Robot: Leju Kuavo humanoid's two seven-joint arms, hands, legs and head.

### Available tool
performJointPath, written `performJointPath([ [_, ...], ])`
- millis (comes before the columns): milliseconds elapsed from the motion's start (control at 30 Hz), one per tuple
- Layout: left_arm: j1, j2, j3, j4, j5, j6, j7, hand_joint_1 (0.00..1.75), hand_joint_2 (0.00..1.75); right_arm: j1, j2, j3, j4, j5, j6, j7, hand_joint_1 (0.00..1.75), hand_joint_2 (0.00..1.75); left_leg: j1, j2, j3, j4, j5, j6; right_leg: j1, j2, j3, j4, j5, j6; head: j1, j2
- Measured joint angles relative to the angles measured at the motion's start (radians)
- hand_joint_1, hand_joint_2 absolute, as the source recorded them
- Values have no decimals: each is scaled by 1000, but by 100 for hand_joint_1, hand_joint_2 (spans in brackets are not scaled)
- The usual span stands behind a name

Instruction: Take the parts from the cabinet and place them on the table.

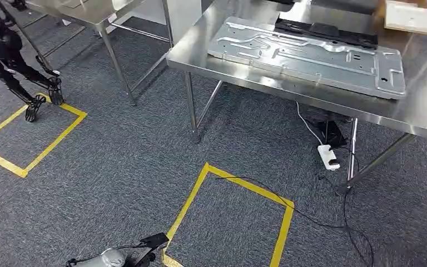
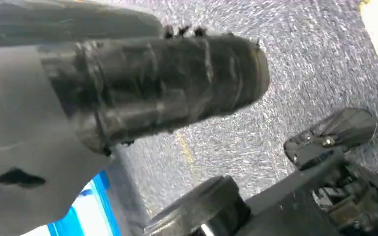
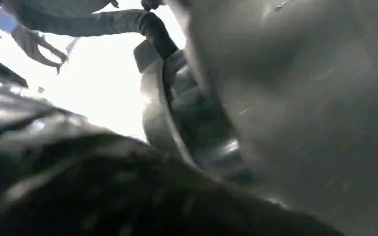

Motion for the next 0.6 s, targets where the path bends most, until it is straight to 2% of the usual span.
performJointPath([
  [33,-1,0,0,0,0,2,0,0,0,-1,0,6,0,0,1,0,0,0,4,-14,-12,5,2,-4,-5,-5,6,-6,-3,-3,-4,0],
  [100,1,0,0,0,0,1,0,0,0,-2,1,18,0,5,1,4,0,0,7,-27,-19,-1,11,-16,3,-20,2,-5,0,-8,-2,0],
  [133,7,2,0,0,4,1,0,0,0,-1,1,27,0,9,1,11,0,0,10,-42,-20,-5,17,-25,5,-33,3,-10,3,-14,-3,0],
  [167,13,8,0,0,7,0,-1,0,0,1,2,34,1,11,1,26,0,0,10,-30,-29,-2,13,-28,-4,-49,4,-20,9,-24,-3,0],
  [200,17,7,0,0,9,-1,-5,0,0,2,2,37,3,13,1,33,0,0,6,17,-34,14,0,-33,-3,-58,7,-22,12,-28,-4,0],
  [233,18,7,0,0,13,-6,-10,0,0,3,3,42,3,14,1,34,0,0,7,47,-50,51,-25,-38,-1,-66,6,-23,13,-34,-16,0],
  [267,18,7,0,0,15,-8,-16,0,0,4,6,48,3,13,3,33,0,0,8,64,-77,109,-57,-42,1,-77,5,-23,13,-34,-15,0],
  [333,21,7,0,0,12,-16,-24,0,0,6,7,57,4,10,6,32,0,0,11,74,-145,254,-115,-49,3,-105,4,-23,11,-36,-16,0],
  [367,26,9,-1,0,5,-21,-30,0,0,6,7,58,5,5,11,27,0,0,12,75,-162,292,-119,-51,4,-118,5,-23,11,-37,-15,0],
  [400,30,12,-2,0,3,-23,-32,0,0,6,6,58,7,0,18,19,0,0,14,77,-155,280,-101,-51,4,-129,5,-23,10,-37,-15,0],
  [433,34,15,-2,0,-2,-24,-33,0,0,6,6,59,8,-1,21,15,0,0,14,82,-125,225,-66,-51,4,-141,6,-23,9,-36,-15,0],
  [467,35,20,-3,0,-4,-25,-34,0,0,6,6,59,9,-1,23,16,0,0,14,92,-81,142,-26,-49,4,-151,8,-23,7,-35,-15,0],
  [500,34,21,-3,0,-5,-25,-34,0,0,6,6,60,10,0,24,19,0,0,13,122,-27,43,14,-44,5,-162,12,-23,5,-32,-16,0],
  [533,30,22,-3,0,-5,-25,-35,0,0,6,5,63,13,5,25,22,0,0,-1,173,-7,-3,-3,-42,10,-172,14,-24,3,-28,-16,0],
  [567,26,23,-3,0,-5,-25,-35,0,0,6,5,68,13,7,27,24,0,0,-6,162,-5,-9,3,-31,16,-181,13,-22,1,-23,-15,0],
  [600,26,23,-3,0,-5,-24,-35,0,0,5,4,73,15,10,31,26,0,0,-6,150,-10,-6,3,-26,17,-190,15,-25,1,-19,-14,0],
])
